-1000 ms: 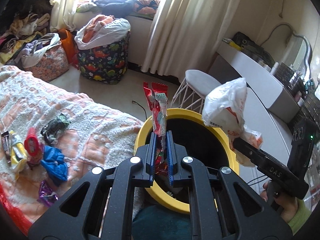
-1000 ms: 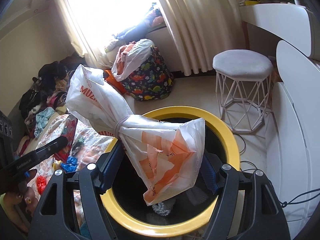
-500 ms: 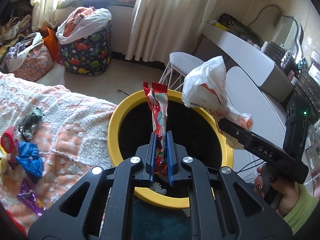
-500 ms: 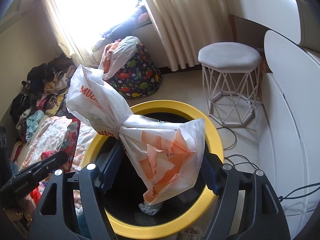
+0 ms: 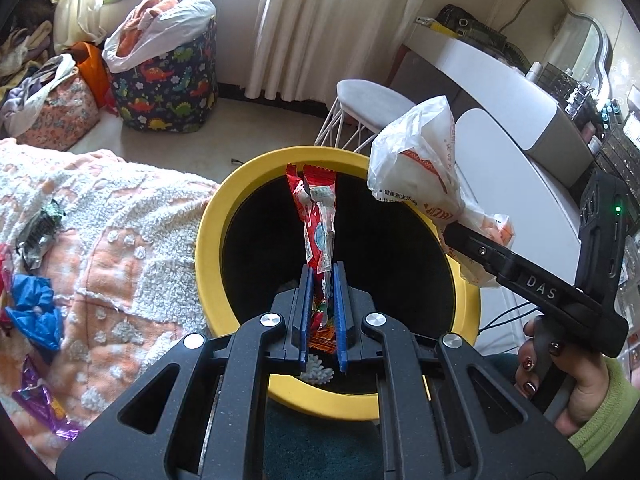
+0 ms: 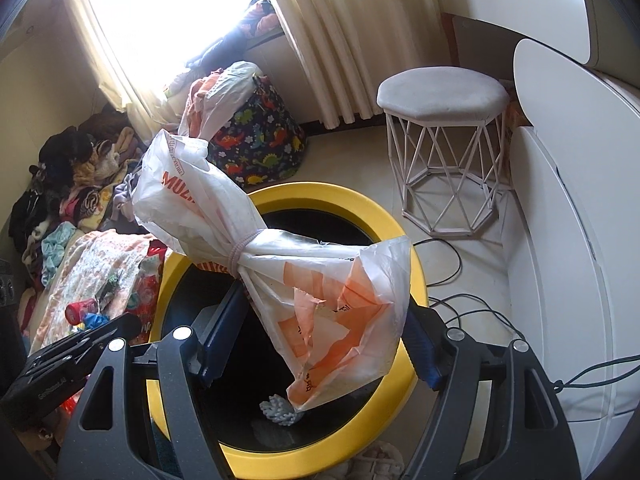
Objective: Collect trash
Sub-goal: 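Open both grippers to drop the bag and wrapper into the bin, then move both grippers back to the bed toward the candy wrappers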
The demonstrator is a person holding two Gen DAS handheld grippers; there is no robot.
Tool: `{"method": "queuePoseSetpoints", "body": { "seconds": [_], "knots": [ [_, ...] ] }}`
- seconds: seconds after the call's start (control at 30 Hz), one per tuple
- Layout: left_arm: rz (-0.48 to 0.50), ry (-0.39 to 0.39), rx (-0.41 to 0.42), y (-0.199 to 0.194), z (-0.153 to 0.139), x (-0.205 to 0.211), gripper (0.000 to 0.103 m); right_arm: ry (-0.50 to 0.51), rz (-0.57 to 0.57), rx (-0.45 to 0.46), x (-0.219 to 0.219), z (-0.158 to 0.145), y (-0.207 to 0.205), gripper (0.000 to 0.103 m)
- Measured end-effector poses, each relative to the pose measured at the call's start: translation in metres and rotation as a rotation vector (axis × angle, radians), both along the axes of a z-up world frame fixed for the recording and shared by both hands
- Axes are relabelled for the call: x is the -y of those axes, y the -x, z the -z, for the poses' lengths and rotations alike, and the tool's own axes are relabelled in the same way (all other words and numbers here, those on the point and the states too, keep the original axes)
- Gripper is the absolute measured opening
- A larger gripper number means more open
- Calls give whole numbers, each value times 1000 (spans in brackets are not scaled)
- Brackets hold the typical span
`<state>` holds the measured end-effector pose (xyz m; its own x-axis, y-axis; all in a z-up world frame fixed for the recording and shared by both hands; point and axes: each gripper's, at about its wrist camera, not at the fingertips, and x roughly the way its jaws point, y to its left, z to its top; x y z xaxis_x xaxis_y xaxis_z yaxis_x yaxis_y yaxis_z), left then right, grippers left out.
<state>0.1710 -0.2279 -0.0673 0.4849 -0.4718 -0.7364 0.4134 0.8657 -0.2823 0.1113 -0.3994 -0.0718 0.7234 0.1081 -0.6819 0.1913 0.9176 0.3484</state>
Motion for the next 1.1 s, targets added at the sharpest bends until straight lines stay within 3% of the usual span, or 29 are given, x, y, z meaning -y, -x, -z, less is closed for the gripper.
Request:
{"method": "queuePoseSetpoints", "body": {
  "seconds": [0.37, 0.5, 0.57, 0.63, 0.67, 0.73, 0.77, 0.9, 1.1],
  "knots": [
    [-13, -16, -22, -8, 9, -2, 6, -20, -24, -17, -2, 5, -5, 72],
    [-24, -16, -14, -8, 8, -5, 7, -26, -24, -13, -4, 5, -5, 81],
    [-50, -34, -7, -6, 6, -8, 21, -29, -21, -6, -4, 3, -5, 84],
    [-70, -38, 18, -3, 0, -10, 51, -24, -19, -3, -4, 2, -4, 84],
    [-79, -34, 27, -2, -2, -12, 54, -21, -19, -1, -5, 1, -4, 84],
    [-103, -25, 40, -1, -7, -18, 75, -17, -18, 2, -5, 0, -3, 84],
    [-116, -21, 54, 1, -10, -21, 79, -9, -20, 9, -6, -2, -3, 84],
    [-146, -4, 106, 7, -21, -31, 92, -1, -34, 61, -12, -12, 2, 84],
    [-189, -14, 186, 18, -40, -41, 92, 2, -65, 180, -25, -33, 15, 89]
  ]
}}
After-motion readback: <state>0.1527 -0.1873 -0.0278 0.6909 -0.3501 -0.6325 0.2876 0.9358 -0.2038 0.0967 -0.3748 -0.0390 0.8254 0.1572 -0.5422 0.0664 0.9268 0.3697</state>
